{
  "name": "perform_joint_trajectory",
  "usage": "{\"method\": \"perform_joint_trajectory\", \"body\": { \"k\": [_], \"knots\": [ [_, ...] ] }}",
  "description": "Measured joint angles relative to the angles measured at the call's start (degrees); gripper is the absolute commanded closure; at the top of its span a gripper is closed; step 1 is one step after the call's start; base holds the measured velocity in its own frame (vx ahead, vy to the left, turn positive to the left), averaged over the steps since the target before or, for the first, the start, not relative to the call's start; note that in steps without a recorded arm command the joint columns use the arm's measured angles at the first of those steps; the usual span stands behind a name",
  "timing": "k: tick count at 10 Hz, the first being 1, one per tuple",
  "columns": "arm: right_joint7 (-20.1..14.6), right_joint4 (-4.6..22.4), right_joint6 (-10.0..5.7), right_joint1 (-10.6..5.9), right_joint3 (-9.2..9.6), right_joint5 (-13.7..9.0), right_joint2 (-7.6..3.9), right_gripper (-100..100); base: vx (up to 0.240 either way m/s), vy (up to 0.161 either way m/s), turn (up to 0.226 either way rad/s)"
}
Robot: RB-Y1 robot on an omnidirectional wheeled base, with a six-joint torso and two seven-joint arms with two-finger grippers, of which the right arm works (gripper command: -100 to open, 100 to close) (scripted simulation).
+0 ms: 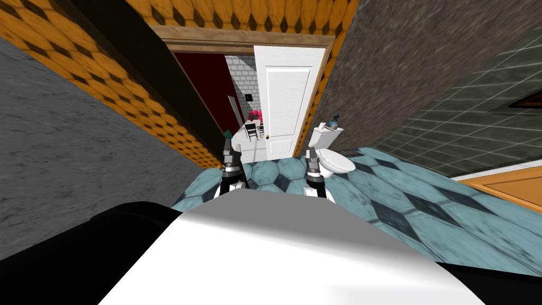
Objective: Pull the door open
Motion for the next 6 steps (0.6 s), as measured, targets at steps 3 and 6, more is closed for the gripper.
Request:
{"method": "perform_joint_trajectory", "body": {
  "k": [3, 6],
  "knots": [
    [2.7, 2.6, -0.34, -0.75, 0.42, 0.5, -0.16, -100, 0.049, 0.029, -0.001],
    [5.1, 6.0, -0.98, -2.10, 0.49, 0.8, -0.38, -100, 0.059, 0.028, -0.002]
  ]
}}
